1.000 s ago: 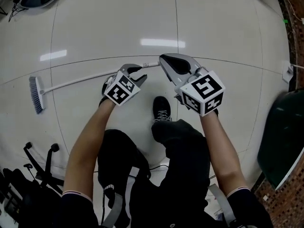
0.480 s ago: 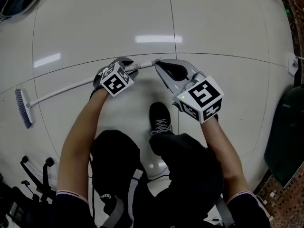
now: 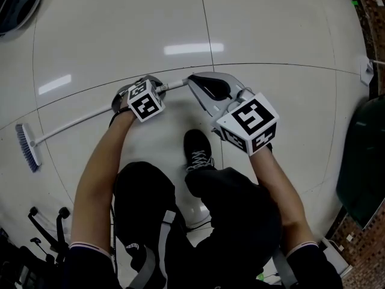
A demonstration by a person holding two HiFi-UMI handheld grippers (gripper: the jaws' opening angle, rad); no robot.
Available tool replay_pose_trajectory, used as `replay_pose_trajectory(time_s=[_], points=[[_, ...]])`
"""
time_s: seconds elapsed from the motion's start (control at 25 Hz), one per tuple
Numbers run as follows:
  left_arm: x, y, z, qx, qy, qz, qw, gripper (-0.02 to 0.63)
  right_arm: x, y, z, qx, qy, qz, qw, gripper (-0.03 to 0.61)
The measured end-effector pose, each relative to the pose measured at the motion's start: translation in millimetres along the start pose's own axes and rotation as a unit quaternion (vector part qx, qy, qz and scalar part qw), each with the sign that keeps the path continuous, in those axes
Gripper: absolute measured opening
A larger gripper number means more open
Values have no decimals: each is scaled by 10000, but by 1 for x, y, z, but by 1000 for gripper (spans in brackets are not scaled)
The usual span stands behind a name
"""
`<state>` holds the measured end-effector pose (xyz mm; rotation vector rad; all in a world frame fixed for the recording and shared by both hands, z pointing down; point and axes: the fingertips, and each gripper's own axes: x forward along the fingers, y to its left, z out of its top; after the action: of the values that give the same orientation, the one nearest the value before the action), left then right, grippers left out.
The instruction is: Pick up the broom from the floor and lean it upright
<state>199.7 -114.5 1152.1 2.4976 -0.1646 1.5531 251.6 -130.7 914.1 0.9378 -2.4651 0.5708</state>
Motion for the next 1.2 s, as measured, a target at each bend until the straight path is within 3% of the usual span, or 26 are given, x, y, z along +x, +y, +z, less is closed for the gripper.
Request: replay_pose_trajectory(time_s=[0.24, 0.44, 0.92, 1.2], points=[[-27, 0, 15, -64, -151, 103, 9998, 101, -10, -1, 11, -75, 42, 13, 10000, 5], [-81, 0, 43, -320, -261, 91, 9991, 103, -45, -4, 46, -12, 39, -118, 9999, 5], [-290, 4, 128, -716, -622, 515, 9942, 103, -140, 18, 231, 117, -146, -76, 9998, 5], [-428, 10, 174, -1077, -910, 1036, 9846, 103, -186, 49, 347, 86, -362, 202, 9991, 5]])
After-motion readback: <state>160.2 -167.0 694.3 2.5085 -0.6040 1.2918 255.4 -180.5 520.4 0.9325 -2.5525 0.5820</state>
